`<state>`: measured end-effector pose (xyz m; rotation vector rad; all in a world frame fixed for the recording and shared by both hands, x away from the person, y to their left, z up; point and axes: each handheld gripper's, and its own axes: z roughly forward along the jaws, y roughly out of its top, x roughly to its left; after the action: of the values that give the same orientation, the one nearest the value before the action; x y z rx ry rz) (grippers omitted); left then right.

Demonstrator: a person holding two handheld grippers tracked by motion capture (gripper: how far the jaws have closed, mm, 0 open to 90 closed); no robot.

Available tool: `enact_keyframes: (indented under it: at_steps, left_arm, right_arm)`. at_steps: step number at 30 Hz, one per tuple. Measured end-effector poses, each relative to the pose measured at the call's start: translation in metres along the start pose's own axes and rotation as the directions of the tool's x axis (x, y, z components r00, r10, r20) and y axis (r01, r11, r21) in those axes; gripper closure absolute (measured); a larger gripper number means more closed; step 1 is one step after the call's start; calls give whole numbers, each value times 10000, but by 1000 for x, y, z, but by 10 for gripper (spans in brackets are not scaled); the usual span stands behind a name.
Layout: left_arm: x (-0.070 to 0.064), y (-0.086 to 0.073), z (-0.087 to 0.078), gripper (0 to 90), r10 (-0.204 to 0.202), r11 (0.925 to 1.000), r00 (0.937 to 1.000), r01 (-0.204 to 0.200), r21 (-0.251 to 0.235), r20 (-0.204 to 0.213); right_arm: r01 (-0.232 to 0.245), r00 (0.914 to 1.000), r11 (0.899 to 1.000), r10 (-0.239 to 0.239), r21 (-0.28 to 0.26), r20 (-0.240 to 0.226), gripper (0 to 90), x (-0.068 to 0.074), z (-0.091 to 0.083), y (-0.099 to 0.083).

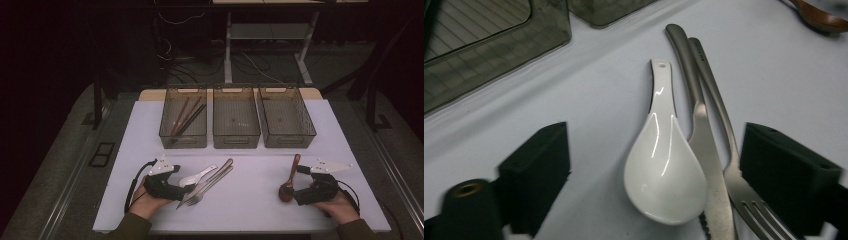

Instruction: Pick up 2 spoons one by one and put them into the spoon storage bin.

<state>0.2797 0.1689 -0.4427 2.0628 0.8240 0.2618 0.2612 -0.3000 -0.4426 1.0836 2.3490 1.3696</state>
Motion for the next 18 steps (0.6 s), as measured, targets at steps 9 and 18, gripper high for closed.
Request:
enact_keyframes:
  at_steps: [9,18]
  left_arm:
    - [5,-1,3,263,-417,9988,9991,417,264,1]
    - [2,-1,8,325,-348,9975,9994,345,622,34]
  right_arm:
    - [4,10000,10000,-4,22,9,13,0,0,0]
    - [37,10000,10000,-37,14,11,13,1,-1,0]
